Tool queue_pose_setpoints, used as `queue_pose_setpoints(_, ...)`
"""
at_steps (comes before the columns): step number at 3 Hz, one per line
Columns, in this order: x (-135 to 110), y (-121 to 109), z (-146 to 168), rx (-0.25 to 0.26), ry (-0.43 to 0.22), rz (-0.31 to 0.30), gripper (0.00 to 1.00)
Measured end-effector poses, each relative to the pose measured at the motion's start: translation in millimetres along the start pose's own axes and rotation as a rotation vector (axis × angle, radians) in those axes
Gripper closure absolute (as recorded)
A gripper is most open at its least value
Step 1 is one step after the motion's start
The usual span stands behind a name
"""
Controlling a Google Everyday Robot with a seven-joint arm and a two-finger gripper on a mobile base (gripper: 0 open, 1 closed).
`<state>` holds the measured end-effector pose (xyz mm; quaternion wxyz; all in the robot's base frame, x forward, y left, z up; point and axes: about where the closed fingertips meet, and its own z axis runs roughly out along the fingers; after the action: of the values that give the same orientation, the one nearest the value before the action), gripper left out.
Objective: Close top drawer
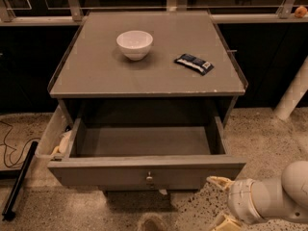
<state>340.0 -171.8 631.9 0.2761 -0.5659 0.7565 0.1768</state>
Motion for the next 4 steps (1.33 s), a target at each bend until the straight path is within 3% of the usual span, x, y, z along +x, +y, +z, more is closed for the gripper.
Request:
queue_pose_setpoints(1, -29, -33, -4, 0.039, -0.035, -0.073, 0.42)
queue_pose_setpoints(2, -68, -82, -14, 0.097, -0.052, -0.163, 0.66)
queue_pose_setpoints(3, -95, -138, -17, 0.153, -0.038, -0.209, 0.89)
queue_pose_setpoints(4, -82, -147, -32, 0.155, -0.011, -0.172, 1.00)
